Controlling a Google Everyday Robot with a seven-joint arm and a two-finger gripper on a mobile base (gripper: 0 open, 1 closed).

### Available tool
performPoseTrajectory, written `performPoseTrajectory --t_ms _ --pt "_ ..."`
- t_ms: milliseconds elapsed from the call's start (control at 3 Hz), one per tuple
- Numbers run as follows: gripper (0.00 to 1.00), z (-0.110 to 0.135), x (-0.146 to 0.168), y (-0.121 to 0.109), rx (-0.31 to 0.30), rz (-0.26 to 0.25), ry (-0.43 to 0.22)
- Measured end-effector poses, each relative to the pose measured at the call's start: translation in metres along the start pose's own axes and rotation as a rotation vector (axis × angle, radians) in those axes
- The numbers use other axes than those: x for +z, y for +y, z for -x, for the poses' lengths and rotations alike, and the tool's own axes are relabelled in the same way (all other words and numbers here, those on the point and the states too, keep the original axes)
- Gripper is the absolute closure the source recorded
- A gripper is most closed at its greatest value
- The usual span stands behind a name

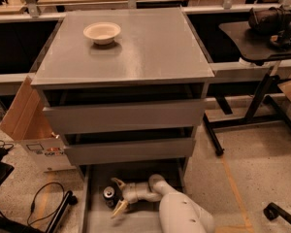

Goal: Place pepsi can into bottom drawer

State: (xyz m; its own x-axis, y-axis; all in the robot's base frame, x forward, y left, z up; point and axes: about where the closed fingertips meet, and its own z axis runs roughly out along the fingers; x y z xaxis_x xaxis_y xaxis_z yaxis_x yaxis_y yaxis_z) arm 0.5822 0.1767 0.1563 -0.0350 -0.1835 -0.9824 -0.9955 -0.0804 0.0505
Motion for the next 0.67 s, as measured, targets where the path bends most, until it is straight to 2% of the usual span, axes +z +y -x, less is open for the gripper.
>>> performPoseTrajectory --t_ms 333,667 --pt "0.0 0.0 -0.004 0.005 0.017 -0.002 0.02" --pt "0.0 0.017 -0.067 -0.021 0.01 -0.111 0.144"
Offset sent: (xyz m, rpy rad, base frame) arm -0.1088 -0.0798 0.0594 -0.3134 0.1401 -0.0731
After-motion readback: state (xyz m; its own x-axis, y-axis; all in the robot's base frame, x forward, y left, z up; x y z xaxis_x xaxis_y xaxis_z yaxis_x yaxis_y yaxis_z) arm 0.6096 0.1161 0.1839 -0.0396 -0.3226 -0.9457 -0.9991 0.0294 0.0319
